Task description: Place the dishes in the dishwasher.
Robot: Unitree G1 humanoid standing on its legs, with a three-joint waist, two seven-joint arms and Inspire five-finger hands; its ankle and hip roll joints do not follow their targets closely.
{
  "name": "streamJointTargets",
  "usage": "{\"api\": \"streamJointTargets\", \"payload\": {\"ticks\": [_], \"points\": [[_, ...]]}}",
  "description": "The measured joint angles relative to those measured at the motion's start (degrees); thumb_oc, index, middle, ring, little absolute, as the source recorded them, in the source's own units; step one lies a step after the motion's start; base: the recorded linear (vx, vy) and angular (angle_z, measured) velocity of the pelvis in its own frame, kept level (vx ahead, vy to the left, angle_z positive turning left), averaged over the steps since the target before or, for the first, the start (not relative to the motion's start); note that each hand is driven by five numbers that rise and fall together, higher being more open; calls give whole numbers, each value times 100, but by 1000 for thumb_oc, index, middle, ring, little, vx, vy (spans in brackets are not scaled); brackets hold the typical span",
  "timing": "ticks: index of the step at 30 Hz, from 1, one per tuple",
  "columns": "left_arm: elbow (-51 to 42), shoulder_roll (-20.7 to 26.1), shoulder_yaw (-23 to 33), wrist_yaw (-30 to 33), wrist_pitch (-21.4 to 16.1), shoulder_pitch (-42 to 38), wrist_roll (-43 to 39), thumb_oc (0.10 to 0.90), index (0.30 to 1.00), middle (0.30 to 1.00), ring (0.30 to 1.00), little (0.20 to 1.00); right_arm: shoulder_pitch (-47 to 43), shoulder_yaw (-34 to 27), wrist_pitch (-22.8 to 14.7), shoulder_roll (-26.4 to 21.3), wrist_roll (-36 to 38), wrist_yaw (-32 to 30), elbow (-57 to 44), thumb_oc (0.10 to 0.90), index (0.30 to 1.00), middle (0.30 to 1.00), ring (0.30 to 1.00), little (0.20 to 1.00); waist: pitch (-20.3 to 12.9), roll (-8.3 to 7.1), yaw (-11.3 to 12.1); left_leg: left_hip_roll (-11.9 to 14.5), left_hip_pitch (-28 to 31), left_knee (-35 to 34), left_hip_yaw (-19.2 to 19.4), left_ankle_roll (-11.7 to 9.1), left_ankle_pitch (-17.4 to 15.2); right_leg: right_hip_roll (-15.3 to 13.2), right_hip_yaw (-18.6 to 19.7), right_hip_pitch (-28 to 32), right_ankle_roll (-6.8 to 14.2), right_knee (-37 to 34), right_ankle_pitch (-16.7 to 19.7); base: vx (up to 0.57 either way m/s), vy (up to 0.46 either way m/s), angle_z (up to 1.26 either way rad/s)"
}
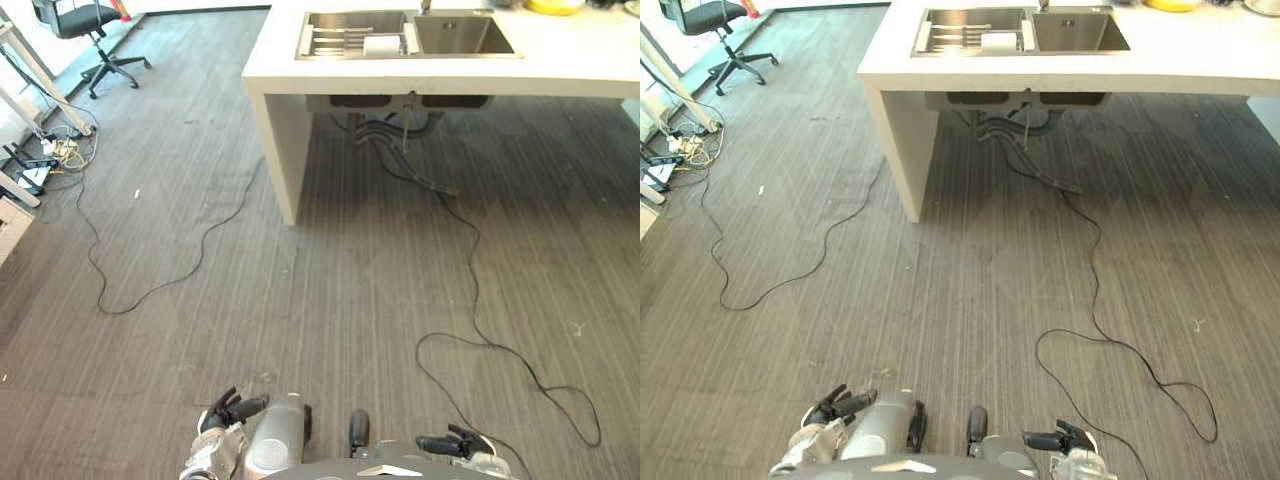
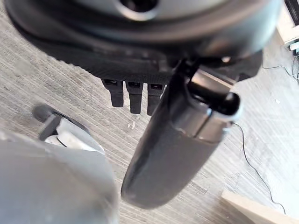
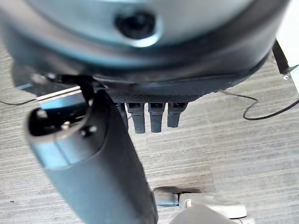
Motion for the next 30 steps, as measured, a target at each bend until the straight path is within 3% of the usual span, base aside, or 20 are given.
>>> {"api": "streamJointTargets", "payload": {"ticks": [1, 2, 3, 4, 7, 8, 10, 12, 13, 14, 17, 18, 20, 21, 22, 23, 24, 25, 28, 30], "points": [[14, -31, 0, 18, -7, -2, 1, 800, 900, 900, 900, 900, -7, -1, -1, -16, 2, -12, 25, 800, 900, 900, 900, 900, -4, 33, 8, 22, 32, -275, 43, 54, 42, 15, -31, -20, 78, 13, -75, 341, 72, -31], [-5, -44, -23, 69, -10, -9, -16, 800, 900, 900, 900, 900, -84, 4, 22, -47, 0, -34, 35, 800, 900, 900, 900, 900, 3, 125, 56, 167, 58, -1177, 192, 75, 248, 104, -103, -63, -68, 73, 36, 237, 53, -14], [50, -124, 72, 128, -2, 0, -109, 800, 900, 900, 900, 900, -78, 0, 18, -73, -7, -55, 79, 800, 900, 900, 900, 900, -13, 286, 19, 378, 178, -2218, 404, -65, 462, 316, -149, 13, -146, -18, 115, 240, 65, -11], [80, -187, 104, 201, 4, -53, -319, 800, 900, 900, 900, 900, -12, -2, 21, -73, -14, -79, 77, 800, 900, 900, 900, 900, 66, 339, 72, 513, 157, -2616, 463, -133, 630, 487, -158, 117, -249, -17, 53, 517, 133, -10], [45, -153, 113, 329, -21, -31, -486, 800, 900, 900, 900, 900, -14, 51, 17, -74, -124, -106, 176, 800, 900, 900, 900, 900, -29, 258, 241, 481, 53, -2615, 384, -161, 694, 551, 228, 195, -405, 34, -68, 497, 131, -54], [-73, -153, 114, 396, -9, 77, -499, 800, 900, 900, 900, 900, -56, 47, 34, -71, -234, -114, 298, 800, 900, 900, 900, 900, -60, 202, 278, 447, 195, -2615, 219, -67, 666, 562, 575, 268, -405, 110, -70, 320, 101, -77], [-567, -182, 74, 503, -8, 338, -506, 800, 900, 900, 900, 900, 116, -6, 24, -84, -242, -185, 227, 800, 900, 900, 900, 900, -277, 114, 290, 295, 418, -2618, 250, 293, 912, 484, 762, 503, -405, 22, -184, 449, 170, -58], [-1408, -197, 39, 682, 112, 463, -504, 800, 900, 900, 900, 900, 350, -9, 32, -98, -242, -203, 165, 800, 900, 900, 900, 900, -268, -66, 208, -160, 783, -2570, 218, 568, 870, 235, 799, 765, -90, 121, -520, 336, 150, -20], [-1901, -229, 51, 774, 134, 604, -502, 800, 900, 900, 900, 900, 405, -14, 35, -129, -241, -179, 192, 800, 900, 900, 900, 900, -305, -54, 229, -180, 980, -2602, 183, 696, 725, 237, 800, 757, -13, 454, -585, 302, 137, -56], [-3161, -68, -113, 889, -65, 870, -386, 800, 900, 900, 900, 900, 614, 26, 25, -141, -237, -163, -113, 800, 900, 900, 900, 900, -504, 75, 181, -31, 1253, -2593, 230, 935, 564, 339, 723, 325, 582, 1810, -1103, 303, 147, -54], [-4765, 533, -215, 1146, -25, 478, 10, 800, 900, 900, 900, 900, 892, -12, 49, -96, -236, -110, -565, 800, 900, 900, 900, 900, -627, -174, -50, -339, 1583, -2550, 141, 1152, 343, -35, 494, -325, 1002, 3776, -1223, 298, 159, 11], [-5172, 769, -166, 1186, -308, 77, 407, 800, 900, 900, 900, 900, 895, -133, 10, -103, -229, -79, -645, 800, 900, 900, 900, 900, -628, -161, -70, -459, 1770, -2515, -42, 1312, 226, -285, 380, -787, 1090, 4812, -1226, 494, 254, 30], [-5516, 1022, -78, 1413, -274, -390, 807, 800, 900, 900, 900, 900, 848, -167, 0, -129, -211, -75, -764, 800, 900, 900, 900, 900, -522, 44, -166, -481, 2014, -2404, -372, 1554, -31, -401, 330, -1136, 1073, 5670, -1074, 412, 160, 28], [-5777, 1263, -35, 1594, -304, -645, 1430, 800, 900, 900, 900, 900, 814, -254, -32, -187, -153, -25, -899, 800, 900, 900, 900, 900, -301, 349, -361, -359, 2297, -2379, -812, 1429, -122, -370, 197, -1425, 962, 6238, -1105, 439, 81, 42], [-5933, 1338, 74, 1675, -293, -737, 1687, 800, 900, 900, 900, 900, 807, -230, -38, -211, -126, -13, -968, 800, 900, 900, 900, 900, -253, 499, -426, -309, 2366, -2335, -883, 1503, -173, -346, 190, -1691, 963, 6327, -1097, 617, 55, 33], [-6143, 1371, 99, 1776, -279, -775, 1859, 800, 900, 900, 900, 900, 785, -261, -39, -217, -96, -3, -1034, 800, 900, 900, 900, 900, -212, 596, -454, -271, 2421, -2300, -918, 1595, -298, -329, 139, -2020, 909, 6348, -1140, 302, -30, 12], [-6380, 1388, 106, 1893, -293, -835, 2021, 800, 900, 900, 900, 900, 793, -303, -64, -240, -68, 4, -1101, 800, 900, 900, 900, 900, -136, 755, -520, -150, 2515, -2299, -1123, 1438, -482, -327, -86, -2268, 758, 5988, -1260, 422, -134, 33], [-6543, 1386, 95, 1918, -377, -1057, 2299, 800, 900, 900, 900, 900, 770, -269, -81, -226, -66, 40, -1060, 800, 900, 900, 900, 900, 9, 773, -621, -108, 2730, -2305, -1239, 1256, -598, -392, -301, -2466, 678, 4699, -1249, 287, -105, 59], [-6522, 1386, -173, 1806, -386, -1058, 2494, 800, 900, 900, 900, 900, 798, -221, 43, -104, -67, 154, -692, 800, 900, 900, 900, 900, -35, 340, -852, -236, 3185, -2293, -1018, 750, -881, -492, -209, -2670, 791, 2535, -812, 557, -236, 61], [-6588, 1370, -333, 1768, -362, -739, 2610, 800, 900, 900, 900, 900, 983, -236, 25, 27, -68, 142, -629, 800, 900, 900, 900, 900, -170, 169, -936, -115, 3354, -2294, -1028, 458, -1174, -331, 58, -2465, 919, 1313, -620, 286, -149, 73]]}}
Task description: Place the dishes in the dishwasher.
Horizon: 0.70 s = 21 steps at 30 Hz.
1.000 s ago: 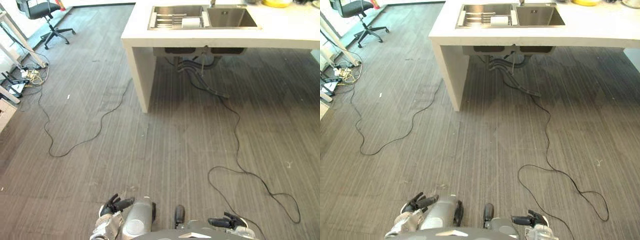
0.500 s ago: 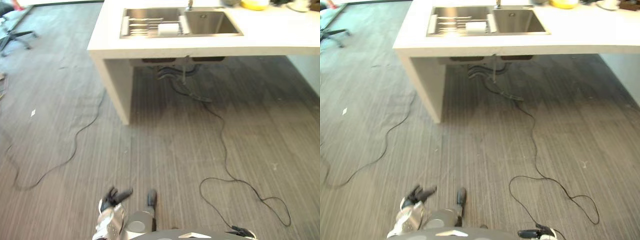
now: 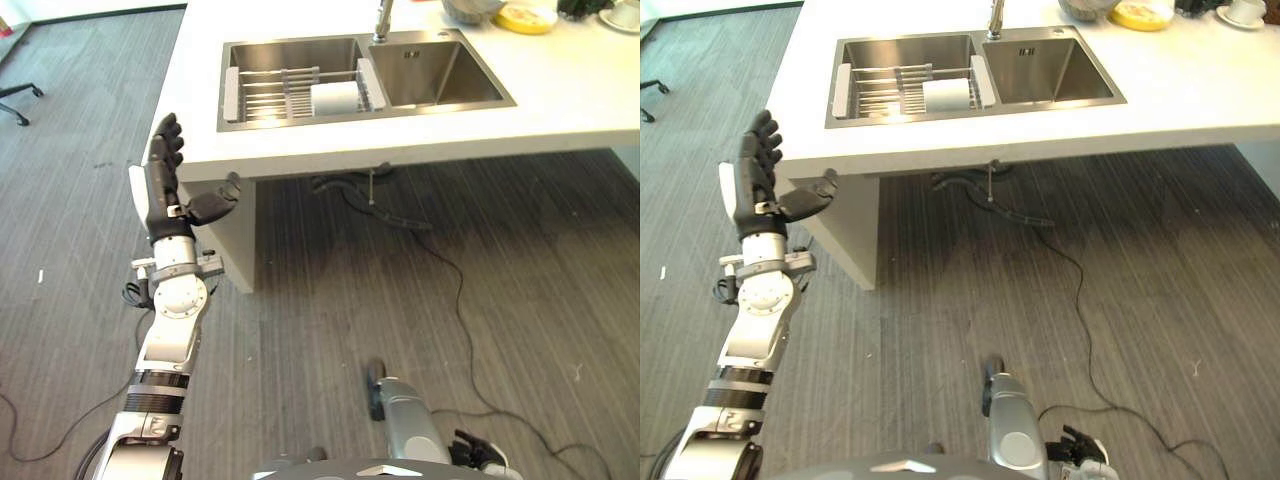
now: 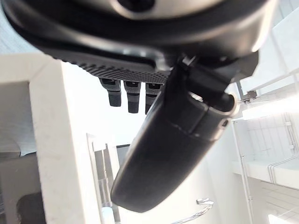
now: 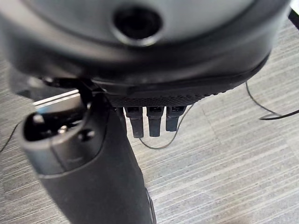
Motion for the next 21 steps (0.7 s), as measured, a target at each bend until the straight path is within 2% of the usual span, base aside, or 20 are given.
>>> {"api": "streamJointTargets", "payload": {"ticks": [2, 3, 4, 5, 6, 7, 9, 10, 11, 12, 13, 14, 15, 16, 17, 18, 19, 20, 21], "points": [[39, -6, -149, -72, 174, 422, 190, 800, 900, 900, 900, 900, -77, 0, 88, 169, -40, -88, 638, 800, 900, 900, 900, 900, -29, -58, 3, 178, 284, 154, 200, -24, -38, 205, -114, 231, -431, 110, 842, 188, -127, 43], [43, -4, -152, -101, 265, 620, 238, 800, 900, 900, 900, 900, -37, 6, 125, 230, -50, -115, 712, 800, 900, 900, 900, 900, -79, -155, 41, 174, 281, 451, 344, -74, -57, 211, -35, 360, -727, 77, 1275, 212, -189, 17], [70, -45, -149, -77, 313, 889, 327, 800, 900, 900, 900, 900, 39, 32, 188, 205, -140, -73, 696, 800, 900, 900, 900, 900, -128, -136, 78, 260, 226, 842, 448, -191, -60, 308, -10, 617, -984, -63, 1685, 234, -214, 5], [75, -41, -155, -94, 346, 1085, 382, 800, 900, 900, 900, 900, 38, 73, 198, 140, -181, -80, 701, 800, 900, 900, 900, 900, -190, -51, 93, 387, 205, 897, 480, -275, -156, 431, -8, 869, -1036, -370, 1705, 214, -288, 2], [-26, -31, -56, -2, 329, 1188, 531, 800, 900, 900, 900, 900, -31, 7, 202, 57, -329, -76, 660, 800, 900, 900, 900, 900, -190, -38, 244, 418, -120, 1116, 458, -331, -133, 512, 4, 1229, -1114, -830, 1726, 226, -302, -1], [-28, -18, 67, -15, 351, 1191, 552, 800, 900, 900, 900, 900, -63, 4, 212, -21, -356, -77, 597, 800, 900, 900, 900, 900, -177, -20, 323, 383, -398, 1495, 474, -401, -41, 549, 3, 1392, -1183, -962, 1718, 163, -342, -4], [-31, 27, 248, -14, 357, 1212, 553, 800, 900, 900, 900, 900, -139, -3, 170, -189, -393, -80, 484, 800, 900, 900, 900, 900, -149, -4, 495, 348, -911, 2756, 520, -448, 164, 606, 68, 1676, -1270, -1108, 1651, 73, -211, -18], [-101, 1, 375, 53, 354, 1187, 555, 800, 900, 900, 900, 900, -275, 0, 121, -311, -393, -79, 458, 800, 900, 900, 900, 900, -102, -107, 551, 272, -1532, 4082, 386, -553, 426, 545, 125, 1785, -1190, -1089, 1640, 104, -114, -23], [-143, 29, 437, 94, 345, 1157, 559, 800, 900, 900, 900, 900, -387, 0, 105, -378, -392, -106, 433, 800, 900, 900, 900, 900, -99, -87, 560, 215, -1841, 4479, 325, -537, 420, 532, 179, 1848, -1282, -1055, 1559, 125, -119, -16], [-143, 29, 437, 94, 345, 1157, 559, 800, 900, 900, 900, 900, -387, 0, 105, -378, -392, -106, 433, 800, 900, 900, 900, 900, -99, -87, 560, 215, -1841, 4479, 325, -537, 420, 532, 179, 1848, -1282, -1055, 1559, 69, -1, -29], [-299, 92, 468, 133, 343, 1016, 560, 800, 900, 900, 900, 900, -765, -20, 131, -391, -379, -222, 434, 800, 900, 900, 900, 900, 107, -294, 647, -45, -2253, 4346, 225, -415, 305, 375, 411, 2036, -1305, -1141, 1428, 172, 19, -30], [-413, 77, 376, 129, 324, 842, 561, 800, 900, 900, 900, 900, -930, -37, 140, -425, -378, -241, 432, 800, 900, 900, 900, 900, 238, -369, 618, -54, -2512, 3831, 252, -395, 342, 296, 374, 2182, -1244, -1249, 1448, 336, 65, -28], [-494, 57, 303, 150, 300, 780, 562, 800, 900, 900, 900, 900, -966, -22, 119, -473, -369, -250, 335, 800, 900, 900, 900, 900, 274, -244, 554, 91, -2673, 3225, 295, -402, 366, 383, 388, 2350, -1125, -1320, 1336, 324, 64, -4], [-494, 57, 303, 150, 300, 780, 562, 800, 900, 900, 900, 900, -966, -22, 119, -473, -369, -250, 335, 800, 900, 900, 900, 900, 274, -244, 554, 91, -2673, 3225, 295, -402, 366, 383, 388, 2350, -1125, -1320, 1336, 195, 59, -3], [-590, 46, 243, 180, 308, 693, 561, 800, 900, 900, 900, 900, -984, 1, 120, -495, -354, -265, 261, 800, 900, 900, 900, 900, 270, -196, 537, 206, -2612, 2091, 506, -329, 499, 382, 382, 2402, -1067, -1326, 1213, 87, 38, -29], [-903, 58, 200, 212, 293, 547, 568, 800, 900, 900, 900, 900, -973, 2, 75, -513, -263, -256, 250, 800, 900, 900, 900, 900, 259, -51, 509, 273, -2271, 35, 625, -339, 1043, 418, 384, 2509, -1020, -1317, 1148, 87, 38, -29], [-903, 58, 200, 212, 293, 547, 568, 800, 900, 900, 900, 900, -973, 2, 75, -513, -263, -256, 250, 800, 900, 900, 900, 900, 259, -51, 509, 273, -2271, 35, 625, -339, 1043, 418, 384, 2509, -1020, -1317, 1148, 149, 59, -32], [-1052, 83, 194, 224, 243, 411, 591, 800, 900, 900, 900, 900, -860, 4, 48, -488, -252, -261, 199, 800, 900, 900, 900, 900, 243, 55, 411, 334, -2168, -76, 598, -293, 1300, 455, 390, 2693, -1023, -1308, 1128, 142, 47, -23], [-1142, 147, 190, 251, 199, 362, 697, 800, 900, 900, 900, 900, -687, 5, 26, -453, -244, -222, 148, 800, 900, 900, 900, 900, 164, 92, 348, 348, -2019, 281, 604, -283, 1352, 428, 467, 2840, -998, -1295, 1023, 189, 68, -22]]}}
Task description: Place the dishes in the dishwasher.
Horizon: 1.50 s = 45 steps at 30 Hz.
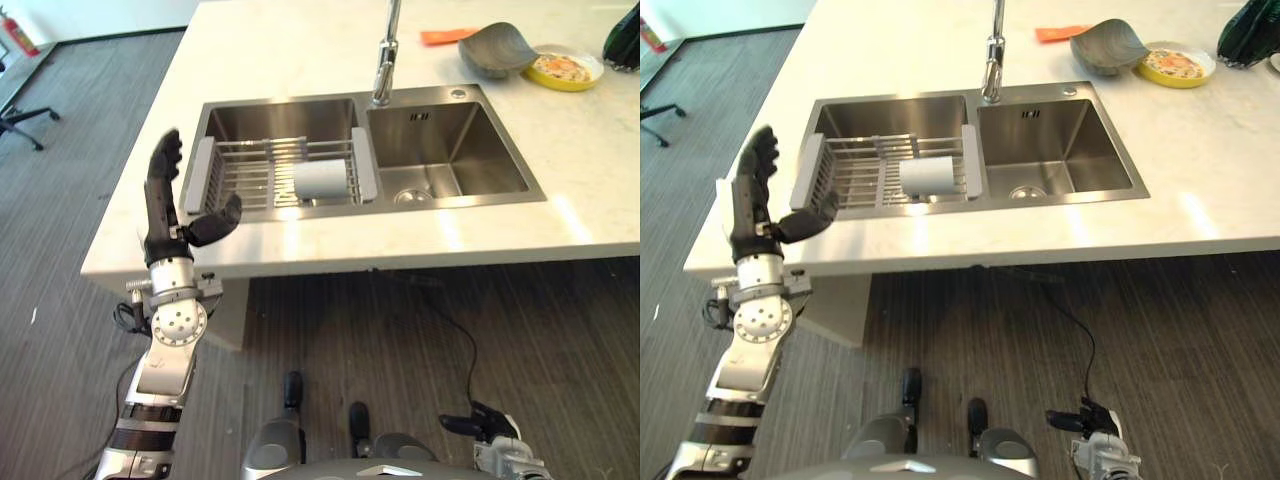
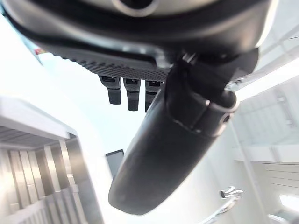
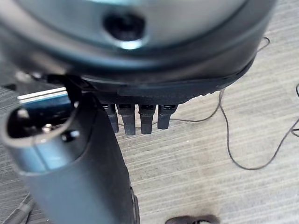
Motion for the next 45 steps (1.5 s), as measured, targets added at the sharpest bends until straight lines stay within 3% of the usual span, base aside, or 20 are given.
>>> {"api": "streamJointTargets", "payload": {"ticks": [1, 2, 3, 5, 7, 8, 9, 11, 12, 14, 15, 16, 18, 20, 24, 29, 36, 41, 45], "points": [[-44, 7, -22, 0, -5, -33, 54, 800, 900, 900, 900, 900, 153, 4, -11, 23, 35, 11, 5, 800, 900, 900, 900, 900, -103, 26, -87, 9, 191, 70, 33, -2, -3, -51, -3, 106, 56, 2, -101, 130, 64, -6], [-98, 2, -131, -2, -35, -70, 97, 800, 900, 900, 900, 900, 347, 5, -3, 6, 90, 12, 10, 800, 900, 900, 900, 900, -254, 146, -201, 47, 472, -122, 78, 33, 133, -39, -35, 232, 170, 6, -213, 85, 50, 16], [-104, 17, -291, -36, -95, -149, 107, 800, 900, 900, 900, 900, 525, 24, 47, -12, 92, 15, 39, 800, 900, 900, 900, 900, -346, 283, -244, 82, 802, -581, 48, 218, 74, -35, -41, 300, 251, 8, -282, 80, 47, 16], [-105, 174, -400, -108, -89, -210, 148, 800, 900, 900, 900, 900, 531, 123, 125, 86, 85, 27, 176, 800, 900, 900, 900, 900, -345, 241, -270, -5, 858, -566, 67, 308, 69, -127, -57, 331, 334, 42, -290, 59, 30, -4], [-102, 531, -573, -295, -19, -171, 265, 800, 900, 900, 900, 900, 604, 269, 221, 284, -36, 133, 282, 800, 900, 900, 900, 900, -406, 158, -285, -69, 963, -566, 63, 318, 77, -222, -132, 255, 616, 279, -283, 79, 50, -11], [-102, 531, -573, -295, -19, -171, 265, 800, 900, 900, 900, 900, 604, 269, 221, 284, -36, 133, 282, 800, 900, 900, 900, 900, -406, 158, -285, -69, 963, -566, 63, 318, 77, -222, -132, 255, 616, 279, -283, 75, 63, 0], [-94, 1109, -669, -519, 63, -174, 365, 800, 900, 900, 900, 900, 636, 263, 221, 414, -155, 196, 345, 800, 900, 900, 900, 900, -517, -80, -287, -275, 998, -567, 56, 340, 54, -431, -175, 433, 744, -5, -235, 16, 69, -1], [-89, 1202, -713, -727, 123, -182, 387, 800, 900, 900, 900, 900, 623, 218, 233, 395, -158, 236, 429, 800, 900, 900, 900, 900, -564, -124, -286, -330, 1027, -567, 67, 376, 26, -472, -155, 395, 789, 104, -236, 8, 65, -5], [-90, 1187, -735, -811, 123, -178, 426, 800, 900, 900, 900, 900, 586, 217, 234, 355, -192, 275, 433, 800, 900, 900, 900, 900, -564, -39, -257, -239, 1015, -567, 110, 432, -2, -404, -146, 191, 917, 459, -368, -21, 41, -14], [-82, 1186, -807, -963, 133, -172, 430, 800, 900, 900, 900, 900, 536, 218, 234, 338, -270, 307, 437, 800, 900, 900, 900, 900, -554, -28, -272, -159, 1011, -566, 97, 518, -62, -303, -48, -200, 1146, 1221, -617, -31, 36, -17], [-80, 1198, -876, -1006, 134, -203, 431, 800, 900, 900, 900, 900, 501, 218, 223, 309, -279, 315, 437, 800, 900, 900, 900, 900, -525, 13, -297, -93, 1000, -566, 86, 644, -186, -228, 99, -549, 1241, 1877, -834, 64, -50, -11], [-74, 1232, -952, -1088, 138, -191, 539, 800, 900, 900, 900, 900, 476, 218, 227, 311, -354, 343, 441, 800, 900, 900, 900, 900, -412, 5, -320, -104, 975, -569, 71, 664, -234, -224, 527, -1109, 1385, 2820, -1239, 40, -69, -2], [-52, 1273, -1004, -1163, 164, -62, 664, 800, 900, 900, 900, 900, 528, 230, 286, 322, -453, 364, 464, 800, 900, 900, 900, 900, -440, -119, -312, -223, 876, -594, 84, 632, -277, -481, 566, -1170, 1257, 2172, -1248, -5, -90, 7], [-68, 1452, -979, -1204, 183, -62, 663, 800, 900, 900, 900, 900, 597, 270, 475, 464, -489, 378, 471, 800, 900, 900, 900, 900, -442, -324, -276, -318, 825, -599, 75, 591, -217, -799, 450, -1156, 1138, 1476, -846, 4, -91, 14], [-62, 1367, -978, -1376, 250, -59, 653, 800, 900, 900, 900, 900, 676, 227, 475, 395, -604, 465, 446, 800, 900, 900, 900, 900, -472, -86, -147, -50, 765, -599, 63, 333, -221, -573, 242, -491, 924, -18, 121, 45, -64, -1], [-81, 1320, -991, -1482, 240, -81, 876, 800, 900, 900, 900, 900, 432, 102, 357, 15, -533, 426, 273, 800, 900, 900, 900, 900, -592, 142, -302, 200, 838, -569, 61, 203, -166, -338, 127, -426, 738, -25, 138, 15, -56, 2], [-76, 1380, -1010, -1574, 280, -154, 1412, 800, 900, 900, 900, 900, 272, 233, 340, -45, -528, 422, 235, 800, 900, 900, 900, 900, -595, 122, -288, 289, 849, -598, 63, 131, -172, -252, 95, -415, 691, -45, 118, 12, -13, 1], [-23, 1825, -1509, -1766, 359, -643, 1904, 800, 900, 900, 900, 900, 375, 286, 380, 3, -606, 502, 420, 800, 900, 900, 900, 900, -606, 137, -274, 269, 867, -600, 54, 136, -167, -273, 88, -382, 692, -43, 131, 0, 0, 0], [217, 1817, -1844, -1971, 360, -865, 2167, 800, 900, 900, 900, 900, 440, 280, 429, 4, -609, 531, 450, 800, 900, 900, 900, 900, -636, 190, -489, 236, 895, -599, 79, 157, -168, -304, 108, -371, 667, -44, 150, 0, -4, -3]]}}
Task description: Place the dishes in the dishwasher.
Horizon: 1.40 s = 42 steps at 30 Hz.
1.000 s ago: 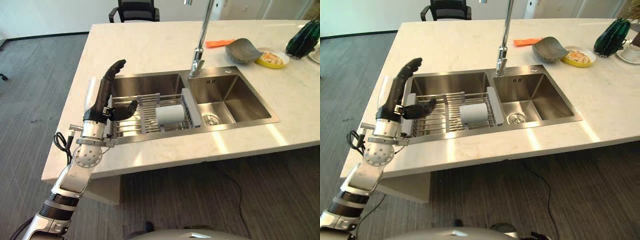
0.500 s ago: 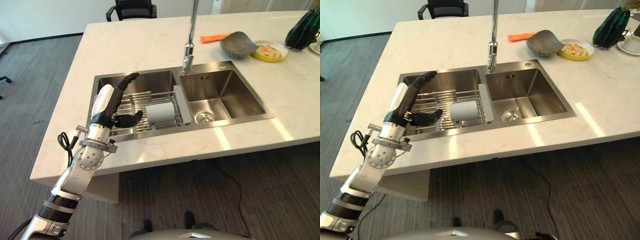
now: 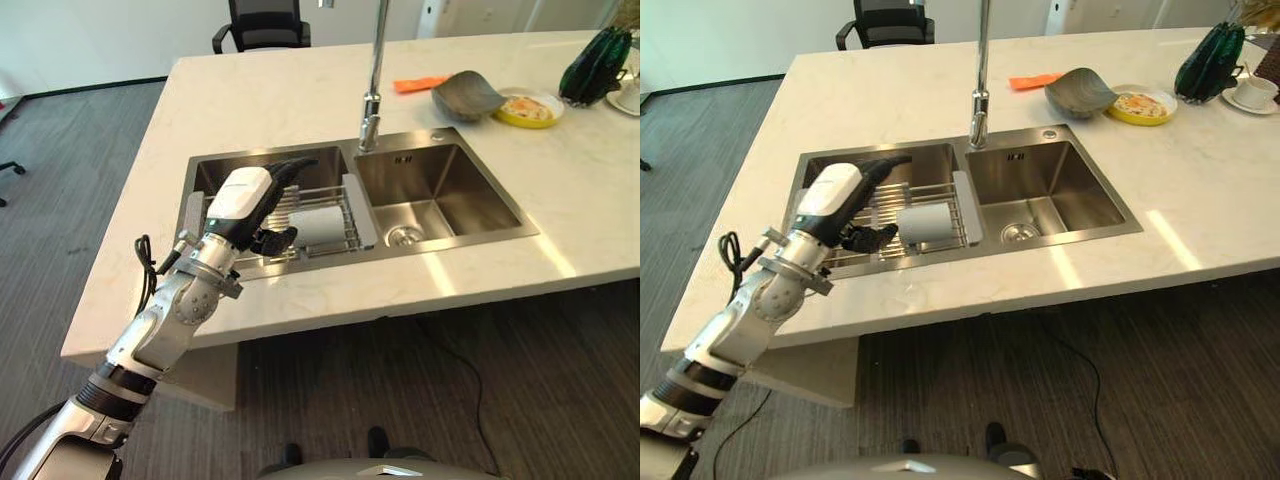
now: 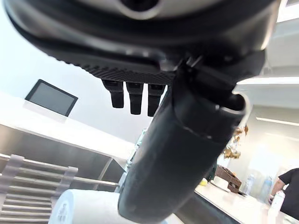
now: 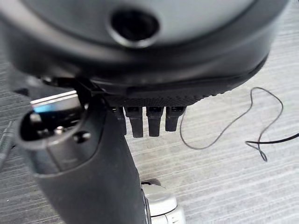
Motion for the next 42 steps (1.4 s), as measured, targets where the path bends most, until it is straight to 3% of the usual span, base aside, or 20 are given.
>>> {"api": "streamJointTargets", "payload": {"ticks": [7, 16, 31, 34, 42], "points": [[780, -126, -559, -180, 127, -672, 403, 800, 900, 900, 900, 900, 34, 2, 39, -6, -106, 45, -14, 800, 900, 900, 900, 900, -25, 42, -151, 3, 39, 0, 83, 3, -3, 4, 69, -4, 0, 0, 12, -8, -2, -5], [1521, -350, -739, -265, 404, -988, 405, 800, 900, 900, 900, 900, 5, 13, 55, -9, -105, 128, -45, 800, 900, 900, 900, 900, -61, 114, -323, 12, 124, -2, 260, 20, -31, 14, 222, -4, 14, 0, 33, -4, -4, -9], [2940, -684, -961, -359, 695, -1371, 394, 800, 900, 900, 900, 900, 68, 76, 166, -14, -100, 170, -43, 800, 900, 900, 900, 900, -98, 181, -410, 14, 177, -4, 302, 19, -48, 20, 273, 31, -8, -1, 56, -7, -4, -2], [3560, -927, -1162, -488, 953, -1665, 392, 800, 900, 900, 900, 900, 57, 84, 169, -11, -98, 217, -55, 800, 900, 900, 900, 900, -99, 184, -434, 12, 175, -4, 300, 19, -48, 20, 271, 30, -10, 0, 57, 0, 0, 0], [4083, -1095, -1566, -619, 1065, -2151, 398, 800, 900, 900, 900, 900, 41, 258, 175, -13, -96, 278, -132, 800, 900, 900, 900, 900, -97, 179, -473, 11, 171, -4, 301, 21, -50, 19, 273, 25, -11, 0, 57, 0, 0, 0]]}}
